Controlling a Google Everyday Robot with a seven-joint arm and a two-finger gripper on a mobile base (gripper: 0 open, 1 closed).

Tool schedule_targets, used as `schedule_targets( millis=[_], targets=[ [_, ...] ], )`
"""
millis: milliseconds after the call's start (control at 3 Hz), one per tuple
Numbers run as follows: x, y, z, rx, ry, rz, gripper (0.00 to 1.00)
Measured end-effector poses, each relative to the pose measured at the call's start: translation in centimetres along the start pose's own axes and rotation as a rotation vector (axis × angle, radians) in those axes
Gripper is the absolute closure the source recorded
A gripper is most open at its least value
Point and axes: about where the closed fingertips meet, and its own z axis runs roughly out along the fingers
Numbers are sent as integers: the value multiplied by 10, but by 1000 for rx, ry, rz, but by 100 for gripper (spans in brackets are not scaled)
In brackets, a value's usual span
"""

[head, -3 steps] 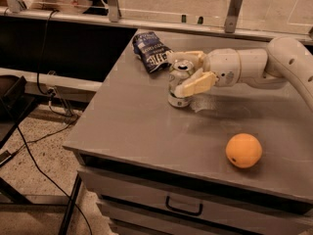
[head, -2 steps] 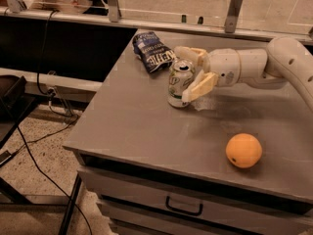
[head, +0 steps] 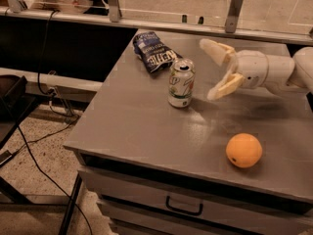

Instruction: Place 7up can upright

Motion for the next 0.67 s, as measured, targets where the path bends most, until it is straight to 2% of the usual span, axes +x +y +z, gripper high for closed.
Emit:
schedule_targets(
  millis=[333,667],
  targets=[
    [-14,-5,-38,111,42,-59,0],
    [-14,-5,-38,111,42,-59,0]
  ],
)
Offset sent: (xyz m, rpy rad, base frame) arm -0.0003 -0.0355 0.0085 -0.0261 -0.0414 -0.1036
